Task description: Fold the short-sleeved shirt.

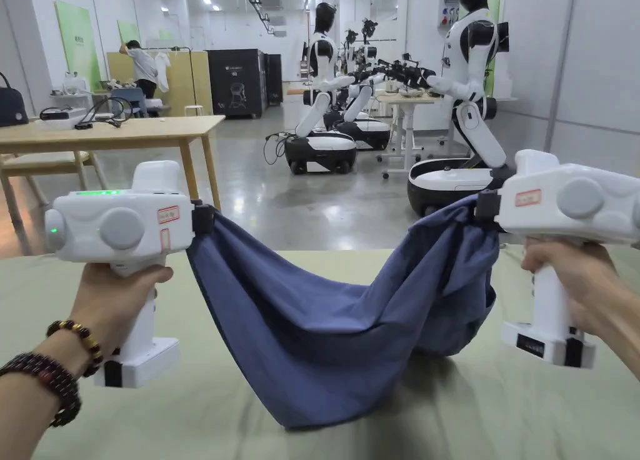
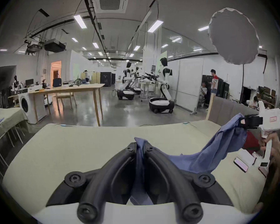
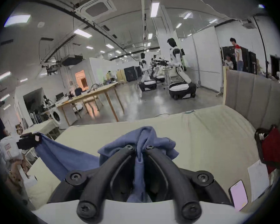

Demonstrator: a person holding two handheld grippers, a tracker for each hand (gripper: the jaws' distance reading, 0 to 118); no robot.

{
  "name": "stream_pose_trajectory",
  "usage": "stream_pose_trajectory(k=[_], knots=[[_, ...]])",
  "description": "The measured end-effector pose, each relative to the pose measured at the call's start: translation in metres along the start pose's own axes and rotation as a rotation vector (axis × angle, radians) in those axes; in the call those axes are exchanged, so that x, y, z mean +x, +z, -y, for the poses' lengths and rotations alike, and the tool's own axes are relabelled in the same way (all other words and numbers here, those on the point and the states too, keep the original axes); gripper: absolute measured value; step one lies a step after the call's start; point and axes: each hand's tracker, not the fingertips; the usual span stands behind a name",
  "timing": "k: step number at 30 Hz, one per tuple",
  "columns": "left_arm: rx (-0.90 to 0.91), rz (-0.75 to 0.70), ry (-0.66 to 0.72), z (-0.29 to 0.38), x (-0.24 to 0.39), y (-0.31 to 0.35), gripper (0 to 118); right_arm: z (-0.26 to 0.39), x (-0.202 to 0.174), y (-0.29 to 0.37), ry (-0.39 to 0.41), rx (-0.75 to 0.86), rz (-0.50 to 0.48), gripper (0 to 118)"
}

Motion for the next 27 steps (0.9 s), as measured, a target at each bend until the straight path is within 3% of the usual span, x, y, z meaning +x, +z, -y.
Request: stream_pose_trajectory(k=[4, 7, 10, 14, 16, 19, 21, 27], knots=[[0.014, 0.101, -0.012, 0.044, 0.003, 0.073, 6, 0.045, 0.005, 0.077, 0.074, -0.037, -0.009, 7], [-0.020, 0.137, -0.069, 0.096, 0.007, 0.131, 6, 0.089, 0.014, 0.129, 0.107, -0.119, -0.071, 7], [-0.077, 0.156, 0.005, 0.158, 0.006, 0.181, 6, 0.144, 0.018, 0.177, 0.215, -0.218, -0.034, 7], [-0.259, 0.161, 0.029, 0.230, 0.002, 0.232, 6, 0.210, 0.030, 0.238, 0.155, -0.364, -0.080, 7], [-0.301, 0.144, 0.015, 0.256, 0.003, 0.253, 6, 0.234, 0.033, 0.256, 0.199, -0.438, -0.068, 7], [-0.384, 0.148, 0.096, 0.280, 0.003, 0.266, 6, 0.267, 0.028, 0.264, 0.369, -0.531, 0.013, 7], [-0.413, 0.135, 0.075, 0.294, 0.003, 0.263, 6, 0.286, 0.031, 0.251, 0.441, -0.610, 0.041, 7], [-0.494, 0.097, 0.082, 0.318, -0.005, 0.241, 6, 0.318, 0.042, 0.219, 0.462, -0.689, 0.077, 8]])
